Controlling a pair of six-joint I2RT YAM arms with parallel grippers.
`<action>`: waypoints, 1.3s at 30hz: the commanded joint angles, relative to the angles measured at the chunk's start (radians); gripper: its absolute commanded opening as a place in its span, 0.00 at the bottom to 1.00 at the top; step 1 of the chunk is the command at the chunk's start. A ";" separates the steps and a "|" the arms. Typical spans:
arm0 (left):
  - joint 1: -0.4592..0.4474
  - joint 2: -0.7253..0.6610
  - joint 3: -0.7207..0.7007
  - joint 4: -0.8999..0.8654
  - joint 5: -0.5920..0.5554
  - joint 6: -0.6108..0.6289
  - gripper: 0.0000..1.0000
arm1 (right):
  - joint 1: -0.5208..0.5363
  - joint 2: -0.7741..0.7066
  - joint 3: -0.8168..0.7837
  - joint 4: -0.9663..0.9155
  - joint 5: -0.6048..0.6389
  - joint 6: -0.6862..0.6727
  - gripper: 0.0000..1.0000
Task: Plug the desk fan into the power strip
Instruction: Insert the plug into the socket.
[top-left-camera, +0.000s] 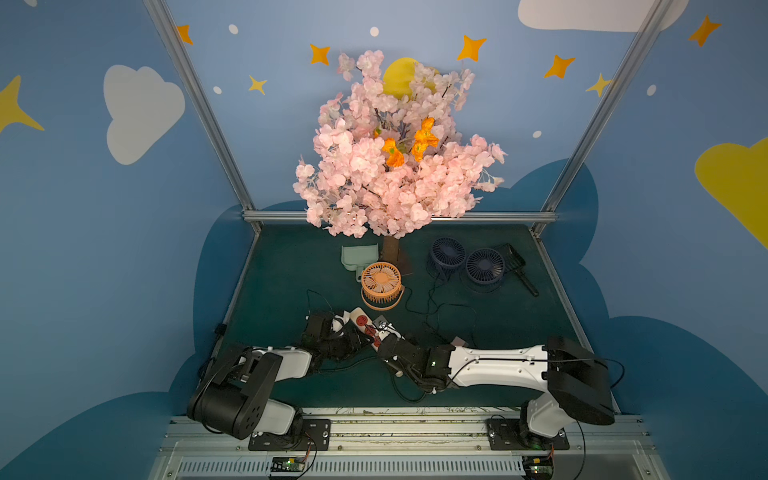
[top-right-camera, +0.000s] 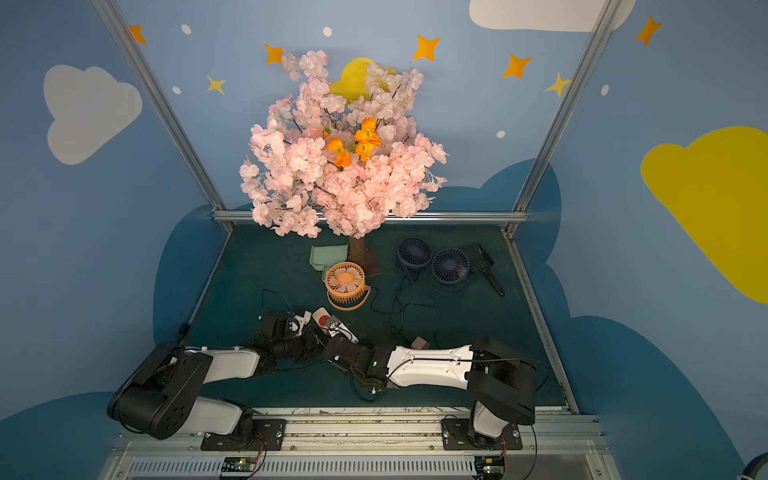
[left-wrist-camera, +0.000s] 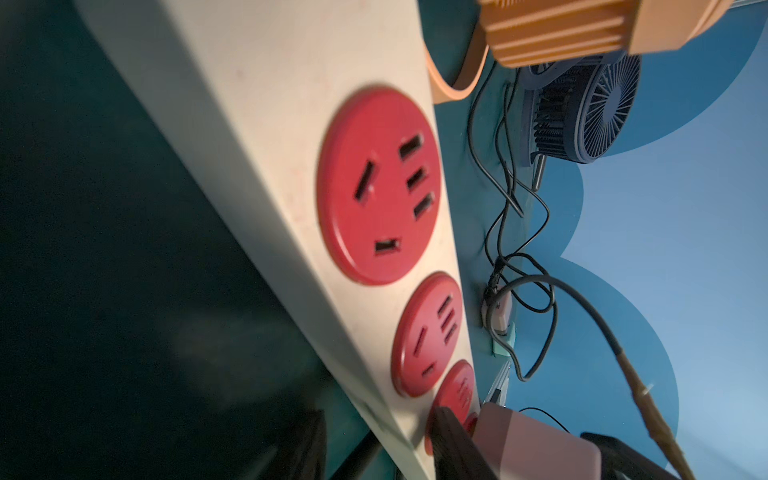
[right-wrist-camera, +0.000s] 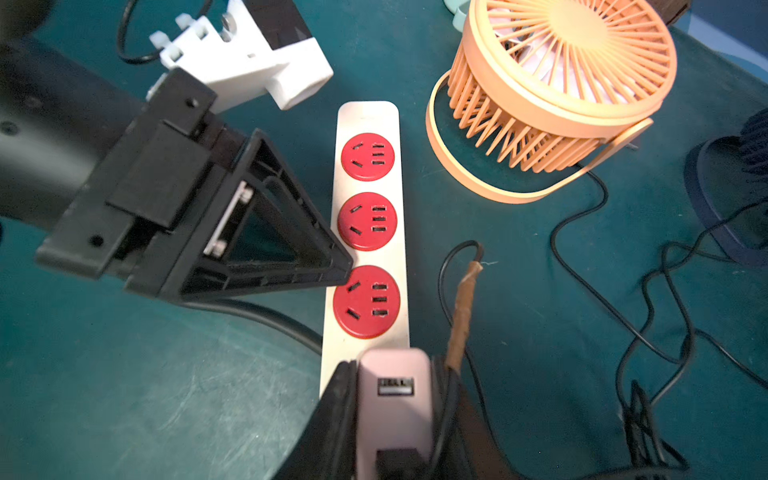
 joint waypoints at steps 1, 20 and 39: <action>-0.013 0.027 0.005 -0.036 0.000 0.009 0.45 | 0.007 0.152 -0.108 -0.399 -0.153 0.084 0.00; -0.013 0.051 0.027 -0.043 0.026 0.023 0.44 | 0.043 0.198 -0.081 -0.463 -0.191 0.159 0.00; -0.022 0.075 0.053 -0.066 0.047 0.036 0.42 | 0.038 0.243 -0.095 -0.460 -0.311 0.210 0.00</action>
